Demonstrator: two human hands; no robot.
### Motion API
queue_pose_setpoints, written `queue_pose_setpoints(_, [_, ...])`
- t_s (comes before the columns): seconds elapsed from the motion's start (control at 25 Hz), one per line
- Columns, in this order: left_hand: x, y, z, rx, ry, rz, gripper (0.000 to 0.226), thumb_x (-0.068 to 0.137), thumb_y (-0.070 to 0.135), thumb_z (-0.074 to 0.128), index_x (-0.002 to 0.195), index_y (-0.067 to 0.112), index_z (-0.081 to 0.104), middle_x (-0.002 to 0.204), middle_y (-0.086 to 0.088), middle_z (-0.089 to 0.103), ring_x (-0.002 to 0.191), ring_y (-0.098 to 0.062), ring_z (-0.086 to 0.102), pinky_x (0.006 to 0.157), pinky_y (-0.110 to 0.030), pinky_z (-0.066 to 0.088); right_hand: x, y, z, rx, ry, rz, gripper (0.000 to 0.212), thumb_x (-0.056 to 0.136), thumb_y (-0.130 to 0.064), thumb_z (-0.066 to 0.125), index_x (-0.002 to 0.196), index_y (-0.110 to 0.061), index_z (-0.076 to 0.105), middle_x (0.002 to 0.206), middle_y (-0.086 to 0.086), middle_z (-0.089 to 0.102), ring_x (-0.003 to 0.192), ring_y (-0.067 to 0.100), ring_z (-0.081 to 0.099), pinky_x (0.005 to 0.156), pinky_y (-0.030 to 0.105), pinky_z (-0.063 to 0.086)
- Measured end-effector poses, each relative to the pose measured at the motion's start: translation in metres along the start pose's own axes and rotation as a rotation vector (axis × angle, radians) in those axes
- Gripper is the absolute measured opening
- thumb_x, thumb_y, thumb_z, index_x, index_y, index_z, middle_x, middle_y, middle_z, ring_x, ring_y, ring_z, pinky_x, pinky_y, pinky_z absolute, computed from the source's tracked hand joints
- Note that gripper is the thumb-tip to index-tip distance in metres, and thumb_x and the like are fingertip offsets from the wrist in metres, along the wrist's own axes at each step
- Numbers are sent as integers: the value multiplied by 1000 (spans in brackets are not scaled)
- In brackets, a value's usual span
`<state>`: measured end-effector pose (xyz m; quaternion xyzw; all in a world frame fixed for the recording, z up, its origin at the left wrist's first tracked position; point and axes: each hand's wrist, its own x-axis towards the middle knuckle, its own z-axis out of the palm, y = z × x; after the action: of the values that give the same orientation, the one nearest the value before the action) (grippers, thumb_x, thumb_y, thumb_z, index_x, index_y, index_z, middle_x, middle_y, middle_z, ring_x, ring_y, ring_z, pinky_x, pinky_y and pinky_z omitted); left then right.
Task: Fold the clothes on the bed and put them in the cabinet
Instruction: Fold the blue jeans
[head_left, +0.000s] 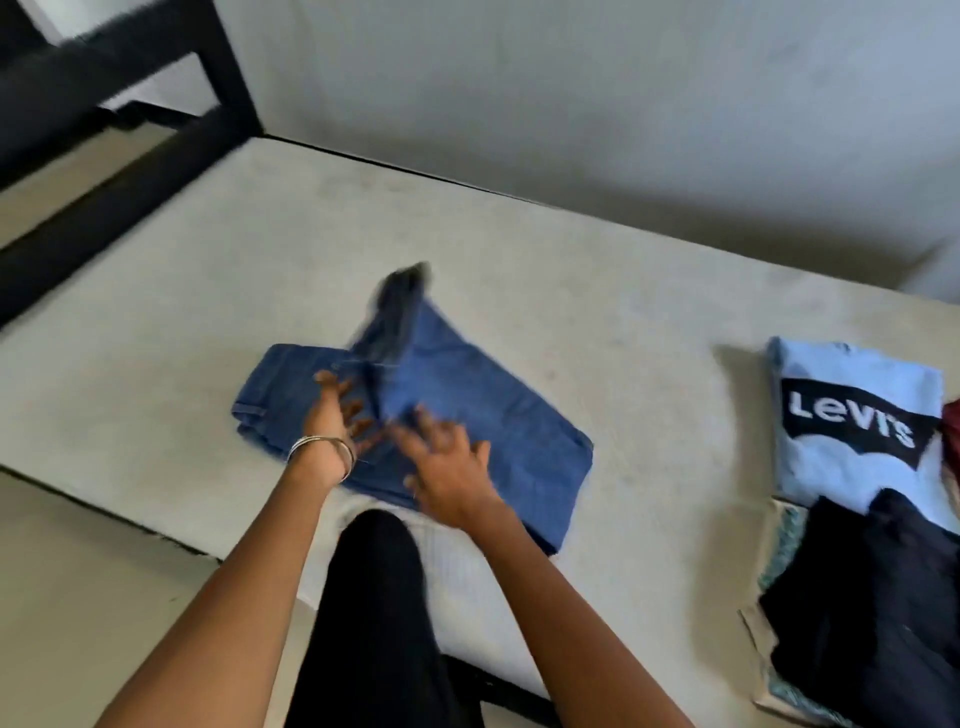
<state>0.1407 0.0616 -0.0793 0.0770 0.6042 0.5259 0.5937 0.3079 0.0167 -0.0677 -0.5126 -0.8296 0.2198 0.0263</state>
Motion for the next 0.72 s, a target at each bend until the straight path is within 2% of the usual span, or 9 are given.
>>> queue_pose_setpoints(0.04, [10, 0, -26, -64, 71, -15, 70, 90, 72, 29, 137, 23, 47, 123, -3, 55, 106, -27, 58, 92, -46, 47, 8, -12, 18, -106, -226, -112, 71, 94, -29, 56, 154, -37, 18, 164, 0, 7, 144, 30, 13, 108, 66, 18])
queue_pose_setpoints(0.12, [22, -11, -64, -89, 135, -81, 78, 85, 76, 35, 144, 25, 39, 130, -5, 52, 119, -32, 53, 102, -51, 42, 5, -10, 58, -79, -352, -119, 66, 96, -31, 53, 152, -40, 20, 164, -3, 4, 147, 25, 5, 109, 64, 12])
queue_pose_setpoints(0.16, [26, -17, -75, -76, 156, -108, 76, 85, 74, 41, 145, 25, 38, 131, -7, 52, 120, -33, 54, 102, -51, 42, -7, 0, 72, -11, -280, -78, 61, 95, -32, 53, 150, -39, 27, 163, -2, 13, 145, 25, 10, 107, 62, 17])
queue_pose_setpoints(0.24, [34, -22, -75, -23, 180, -105, 66, 86, 62, 55, 138, 23, 45, 125, -6, 55, 110, -32, 59, 90, -47, 46, -37, 30, 89, 76, 34, 56, 50, 92, -32, 55, 140, -38, 44, 150, 1, 39, 134, 28, 29, 96, 57, 33])
queue_pose_setpoints(0.36, [63, -24, -68, 101, 327, -62, 72, 62, 56, 83, 110, 10, 53, 108, -11, 63, 80, -29, 65, 68, -39, 52, -59, 86, 86, 231, 307, 505, 38, 95, -25, 59, 132, -27, 55, 134, 4, 48, 121, 30, 39, 93, 51, 34])
queue_pose_setpoints(0.44, [75, -21, -64, 222, 442, -39, 71, 56, 42, 90, 104, 4, 55, 106, -21, 66, 73, -32, 65, 68, -41, 56, -57, 112, 77, 358, 352, 664, 44, 94, -28, 62, 135, -19, 51, 134, 13, 46, 122, 34, 39, 97, 53, 36])
queue_pose_setpoints(0.56, [70, -7, -50, 93, 372, 19, 32, 72, 14, 78, 97, 3, 60, 92, -14, 66, 64, -25, 58, 62, -33, 51, -35, 126, 67, 726, 335, 754, 69, 88, -41, 68, 142, -17, 34, 137, 20, 50, 121, 37, 51, 100, 52, 46])
queue_pose_setpoints(0.64, [64, 5, -52, -77, 315, 117, 25, 80, 4, 70, 101, 13, 60, 99, -9, 65, 77, -25, 63, 63, -32, 53, -21, 123, 60, 917, 326, 878, 81, 86, -43, 70, 148, -16, 24, 139, 16, 50, 124, 37, 52, 102, 50, 47])
queue_pose_setpoints(0.72, [57, 6, -67, -191, 345, 185, 30, 86, 1, 65, 111, 16, 60, 113, -9, 66, 97, -29, 65, 71, -38, 55, -14, 126, 55, 1005, 303, 990, 76, 88, -39, 70, 147, -15, 30, 135, 16, 54, 121, 36, 55, 100, 48, 48])
